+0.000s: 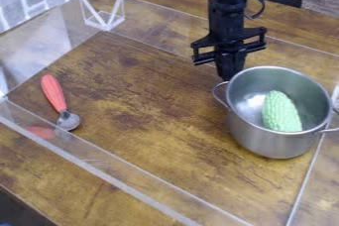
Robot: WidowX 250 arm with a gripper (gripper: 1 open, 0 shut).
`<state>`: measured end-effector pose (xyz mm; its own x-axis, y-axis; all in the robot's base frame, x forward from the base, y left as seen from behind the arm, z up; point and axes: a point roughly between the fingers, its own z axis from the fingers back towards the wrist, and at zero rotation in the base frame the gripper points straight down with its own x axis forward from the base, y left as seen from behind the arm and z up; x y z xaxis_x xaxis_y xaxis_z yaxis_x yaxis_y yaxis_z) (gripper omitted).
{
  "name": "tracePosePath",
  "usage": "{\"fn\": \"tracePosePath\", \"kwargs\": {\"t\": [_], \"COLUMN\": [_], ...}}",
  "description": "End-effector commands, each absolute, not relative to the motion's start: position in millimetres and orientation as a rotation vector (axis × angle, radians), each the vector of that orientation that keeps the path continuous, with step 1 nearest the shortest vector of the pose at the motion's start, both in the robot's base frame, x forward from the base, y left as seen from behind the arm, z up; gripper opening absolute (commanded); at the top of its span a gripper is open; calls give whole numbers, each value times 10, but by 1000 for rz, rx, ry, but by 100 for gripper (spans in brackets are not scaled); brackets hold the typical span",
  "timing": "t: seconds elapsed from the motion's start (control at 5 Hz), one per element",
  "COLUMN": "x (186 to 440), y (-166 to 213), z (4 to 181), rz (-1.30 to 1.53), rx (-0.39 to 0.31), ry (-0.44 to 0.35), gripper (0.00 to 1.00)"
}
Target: Remove the green object from the silver pot and put it on the table
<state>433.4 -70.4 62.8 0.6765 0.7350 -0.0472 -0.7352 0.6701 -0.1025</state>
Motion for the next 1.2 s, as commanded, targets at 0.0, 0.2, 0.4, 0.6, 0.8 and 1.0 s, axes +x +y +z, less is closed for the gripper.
{"fn": "tracePosePath", "kwargs": {"t": [0.0, 0.2, 0.4, 0.6, 0.8, 1.0], "x": [4398, 4392, 4384, 4370, 4358, 4391], "y": [-805, -815, -825, -937, -1084, -1261], "z": [1091, 1134, 1176, 1287, 1395, 1334], "rz": [818, 834, 847, 761, 684, 614], "rx": [-182, -188, -194, -203, -216, -206], "ry": [-95, -103, -111, -101, -91, -77], "gripper": [0, 0, 0, 0, 0, 0]}}
